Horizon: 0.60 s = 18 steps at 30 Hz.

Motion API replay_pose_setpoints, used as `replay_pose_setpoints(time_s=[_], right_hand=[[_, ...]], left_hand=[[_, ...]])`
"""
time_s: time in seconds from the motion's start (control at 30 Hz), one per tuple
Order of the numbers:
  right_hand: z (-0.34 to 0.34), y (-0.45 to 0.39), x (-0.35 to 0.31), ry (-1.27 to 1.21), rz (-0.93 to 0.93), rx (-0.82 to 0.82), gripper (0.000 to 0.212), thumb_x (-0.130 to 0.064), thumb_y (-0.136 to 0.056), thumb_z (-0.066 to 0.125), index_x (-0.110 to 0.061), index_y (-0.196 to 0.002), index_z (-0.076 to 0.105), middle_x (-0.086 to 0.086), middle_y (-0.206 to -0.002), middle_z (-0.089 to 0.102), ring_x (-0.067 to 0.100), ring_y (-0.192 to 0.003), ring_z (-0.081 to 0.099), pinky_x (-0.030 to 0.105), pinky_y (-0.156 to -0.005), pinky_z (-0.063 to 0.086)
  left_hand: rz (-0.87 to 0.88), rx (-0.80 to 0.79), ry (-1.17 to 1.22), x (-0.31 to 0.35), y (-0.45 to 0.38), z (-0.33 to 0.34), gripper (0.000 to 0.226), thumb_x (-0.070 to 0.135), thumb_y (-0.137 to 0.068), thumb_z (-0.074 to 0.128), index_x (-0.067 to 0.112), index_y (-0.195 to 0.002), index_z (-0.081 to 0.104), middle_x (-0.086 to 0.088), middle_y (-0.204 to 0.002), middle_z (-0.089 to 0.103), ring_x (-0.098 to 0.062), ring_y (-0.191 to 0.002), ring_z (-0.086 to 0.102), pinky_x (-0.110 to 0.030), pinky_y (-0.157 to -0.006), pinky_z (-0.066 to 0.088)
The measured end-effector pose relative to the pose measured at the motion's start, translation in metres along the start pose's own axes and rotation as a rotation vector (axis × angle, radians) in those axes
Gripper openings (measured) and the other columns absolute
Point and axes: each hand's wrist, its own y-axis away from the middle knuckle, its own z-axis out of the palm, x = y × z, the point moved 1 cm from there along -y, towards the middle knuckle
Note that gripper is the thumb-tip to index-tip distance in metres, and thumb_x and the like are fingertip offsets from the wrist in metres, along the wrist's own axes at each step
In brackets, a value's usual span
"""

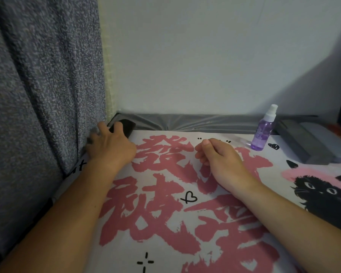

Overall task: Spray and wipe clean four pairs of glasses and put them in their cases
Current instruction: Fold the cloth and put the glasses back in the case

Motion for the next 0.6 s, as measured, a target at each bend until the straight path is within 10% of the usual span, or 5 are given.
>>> replay_pose_setpoints(time_s=[0.27,0.47,0.6], right_hand=[[0.001,0.002,-0.007,0.089,0.004,-0.028,0.030,-0.031,-0.106,0.045,-0.020,-0.089,0.066,-0.007,-0.087,0.070,0.009,-0.079,0.064,0.027,-0.070,0.048],[-0.068,0.015,-0.009,0.358,-0.045,0.315,0.022,-0.016,-0.096,0.053,-0.013,-0.078,0.066,-0.006,-0.067,0.063,0.008,-0.063,0.056,0.017,-0.056,0.041],[-0.149,0.015,0.033,0.786,0.054,0.558,0.022,-0.021,-0.095,0.054,-0.006,-0.099,0.069,0.018,-0.100,0.067,0.040,-0.096,0.057,0.041,-0.077,0.043]], left_hand=[[0.483,0.232,0.181,0.056,0.041,0.016,0.050,0.055,-0.100,0.038,0.027,-0.141,0.046,-0.005,-0.149,0.039,-0.025,-0.139,0.032,-0.046,-0.115,0.028],[0.762,0.122,0.304,0.084,0.067,0.040,0.031,0.044,-0.102,0.046,0.029,-0.127,0.057,0.012,-0.123,0.051,-0.006,-0.110,0.044,-0.024,-0.092,0.038],[0.802,0.155,0.307,0.086,0.069,0.042,0.021,0.035,-0.102,0.048,0.024,-0.111,0.063,0.014,-0.106,0.049,-0.004,-0.096,0.045,-0.024,-0.081,0.039]])
